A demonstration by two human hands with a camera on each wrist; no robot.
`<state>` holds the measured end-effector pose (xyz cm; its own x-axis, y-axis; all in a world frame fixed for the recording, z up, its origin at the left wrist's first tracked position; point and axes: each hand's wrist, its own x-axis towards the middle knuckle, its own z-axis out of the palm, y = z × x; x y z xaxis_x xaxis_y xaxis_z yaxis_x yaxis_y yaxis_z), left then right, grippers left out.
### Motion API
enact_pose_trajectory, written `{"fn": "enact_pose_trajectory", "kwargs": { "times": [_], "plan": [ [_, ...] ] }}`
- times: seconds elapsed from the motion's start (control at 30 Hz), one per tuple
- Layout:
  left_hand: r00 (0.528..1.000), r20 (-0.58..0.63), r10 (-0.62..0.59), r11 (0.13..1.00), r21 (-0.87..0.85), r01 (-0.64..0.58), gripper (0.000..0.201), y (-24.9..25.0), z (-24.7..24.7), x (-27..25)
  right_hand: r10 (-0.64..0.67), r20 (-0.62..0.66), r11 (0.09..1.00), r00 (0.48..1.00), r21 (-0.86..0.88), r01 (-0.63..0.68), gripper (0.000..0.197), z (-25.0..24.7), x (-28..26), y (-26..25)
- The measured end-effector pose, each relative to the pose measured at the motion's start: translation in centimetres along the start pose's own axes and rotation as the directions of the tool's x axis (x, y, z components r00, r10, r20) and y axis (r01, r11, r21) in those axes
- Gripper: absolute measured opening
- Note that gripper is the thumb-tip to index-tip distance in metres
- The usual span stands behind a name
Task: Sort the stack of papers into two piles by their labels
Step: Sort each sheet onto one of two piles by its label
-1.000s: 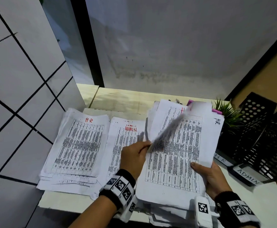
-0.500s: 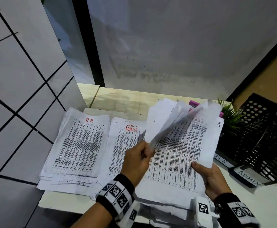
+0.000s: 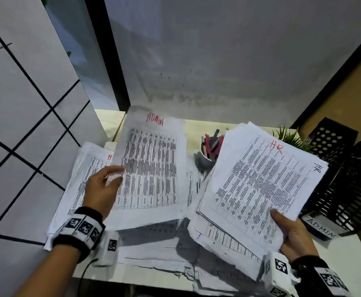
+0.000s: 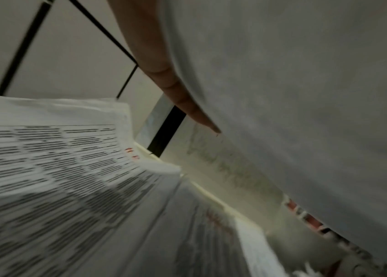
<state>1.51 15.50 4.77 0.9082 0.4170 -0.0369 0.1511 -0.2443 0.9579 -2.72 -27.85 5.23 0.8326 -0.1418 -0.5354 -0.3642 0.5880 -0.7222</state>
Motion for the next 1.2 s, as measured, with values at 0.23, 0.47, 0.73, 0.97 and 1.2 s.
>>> {"fn": "enact_pose_trajectory", "kwargs": {
  "times": [0.23, 0.47, 0.73, 0.97, 1.2],
  "plan": [
    [0.970, 0.080, -0.230, 0.972, 0.064, 0.226, 0.036, -4.0, 3.5, -1.1, -0.009, 0.031, 0.999, 0.999, -0.036, 0.010, 0.036, 0.9, -0.2, 0.4],
    [0.960, 0.223, -0.170, 0.883, 0.467, 0.048, 0.052, -7.0, 7.7, -2.1, -0.019, 0.067, 0.997, 0.998, -0.077, 0.024, 0.041, 1.7, -0.3, 0.6],
    [0.983, 0.178, -0.050, 0.999, -0.007, 0.052, 0.026, 1.0, 10.8, -3.9, -0.031, 0.067, 0.987, 0.997, -0.156, 0.041, 0.043, 2.5, 0.0, 0.7],
    [0.975, 0.154, -0.162, 0.923, -0.326, 0.205, 0.033, 5.2, 13.1, -4.8, -0.003, 0.092, 0.967, 0.996, -0.255, 0.027, 0.060, 3.2, 0.7, 1.1],
    [0.988, 0.075, -0.132, 0.954, -0.261, 0.147, 0.023, 5.3, 13.4, -5.3, 0.006, 0.111, 0.967, 0.994, -0.253, 0.023, 0.052, 3.0, 0.9, 1.2]
  ]
}}
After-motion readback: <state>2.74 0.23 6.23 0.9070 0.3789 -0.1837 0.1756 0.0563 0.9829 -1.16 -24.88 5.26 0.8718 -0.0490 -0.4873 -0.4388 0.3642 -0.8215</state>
